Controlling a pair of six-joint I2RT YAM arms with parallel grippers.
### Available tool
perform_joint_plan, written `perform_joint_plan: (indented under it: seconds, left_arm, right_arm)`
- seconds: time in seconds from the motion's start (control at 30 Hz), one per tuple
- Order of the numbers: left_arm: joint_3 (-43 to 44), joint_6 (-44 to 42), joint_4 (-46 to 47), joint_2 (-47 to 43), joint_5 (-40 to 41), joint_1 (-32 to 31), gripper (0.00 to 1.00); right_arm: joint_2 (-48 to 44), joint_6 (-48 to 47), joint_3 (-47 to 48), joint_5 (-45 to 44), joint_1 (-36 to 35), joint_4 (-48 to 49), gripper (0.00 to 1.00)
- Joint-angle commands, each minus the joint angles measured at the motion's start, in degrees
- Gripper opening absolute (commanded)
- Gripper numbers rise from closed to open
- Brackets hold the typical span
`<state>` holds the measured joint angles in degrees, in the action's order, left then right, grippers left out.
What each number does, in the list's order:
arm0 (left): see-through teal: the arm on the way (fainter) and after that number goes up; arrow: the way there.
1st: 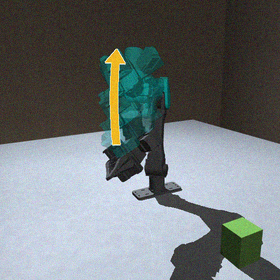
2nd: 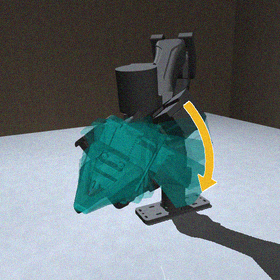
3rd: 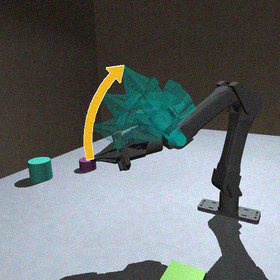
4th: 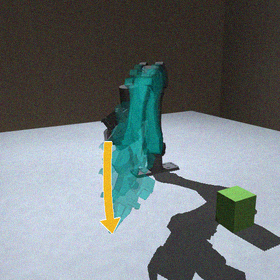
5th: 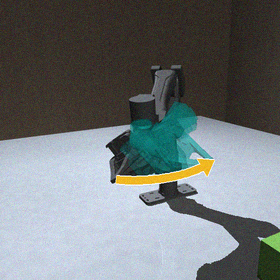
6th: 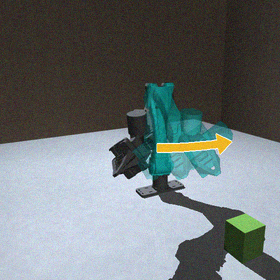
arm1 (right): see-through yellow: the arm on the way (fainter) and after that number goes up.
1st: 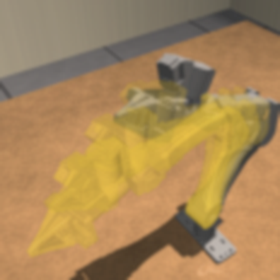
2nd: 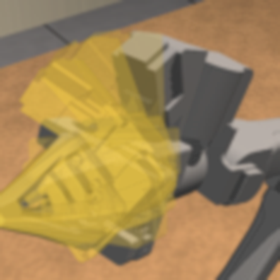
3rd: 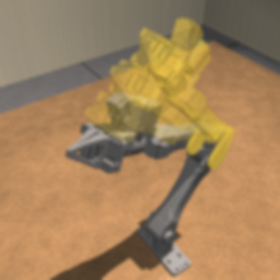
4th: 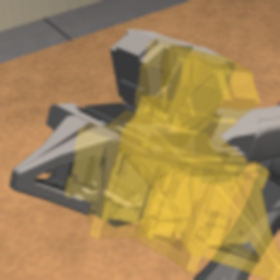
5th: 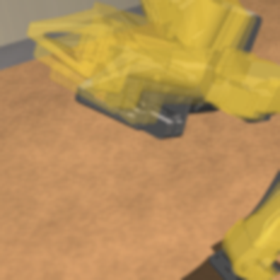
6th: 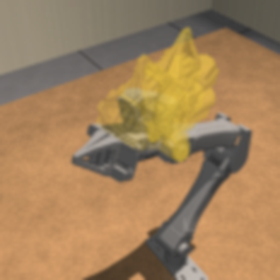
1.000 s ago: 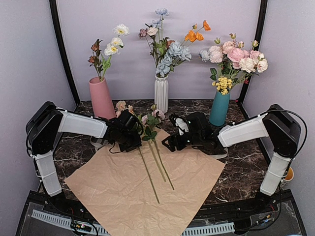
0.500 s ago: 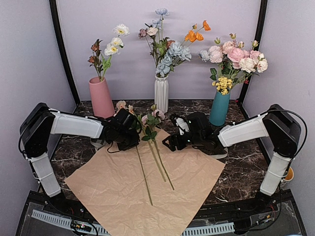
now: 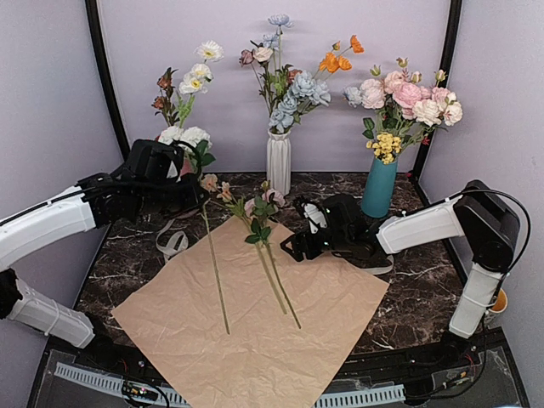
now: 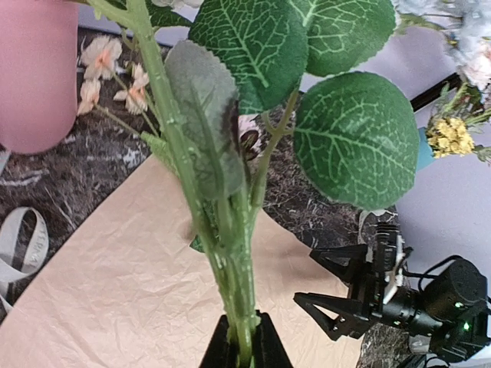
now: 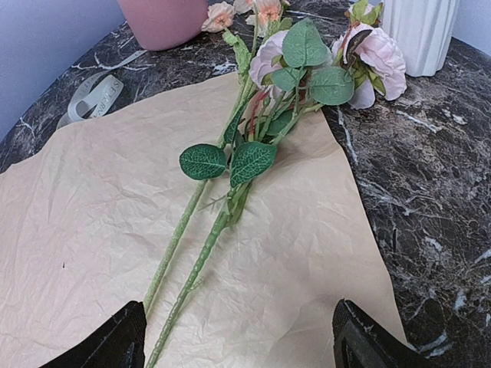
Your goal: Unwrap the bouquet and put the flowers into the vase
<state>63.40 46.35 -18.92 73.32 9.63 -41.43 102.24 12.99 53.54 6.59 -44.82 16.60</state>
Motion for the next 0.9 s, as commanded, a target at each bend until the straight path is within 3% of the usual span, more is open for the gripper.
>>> perform_joint_plan:
  seconds: [0.0, 0.33, 0.5, 0.63, 0.7, 0.87]
  left_arm:
    - [9.1, -11.9, -6.9, -6.3, 3.9, -0.3, 0.0]
    - [26.2, -30.6, -5.6, -6.7, 20.5, -0.3, 0.0]
    - [30.3, -39.2, 1.5, -3.0, 26.8, -0.3, 0.0]
    - [31.0, -51.8, 15.1, 0.1, 32.5, 0.8, 0.0]
    - [32.8, -55.2, 19.4, 2.4, 32.2, 3.7, 0.0]
    - [40.7, -52.5, 21.1, 8.7, 24.4, 14.0, 0.0]
  right_arm:
    - [0.3, 0.7, -0.3, 0.3, 0.3, 1.4, 0.83]
    - [1.0, 0.5, 0.0, 0.0, 0.3, 1.3, 0.83]
    - [1.2, 0.4, 0.0, -0.1, 0.3, 1.3, 0.83]
    - [1.4, 0.5, 0.1, 0.4, 0.3, 1.4, 0.83]
    - [1.4, 0.6, 0.1, 0.7, 0.3, 1.4, 0.83]
    - [1.4, 0.4, 0.1, 0.1, 0.3, 1.3, 0.83]
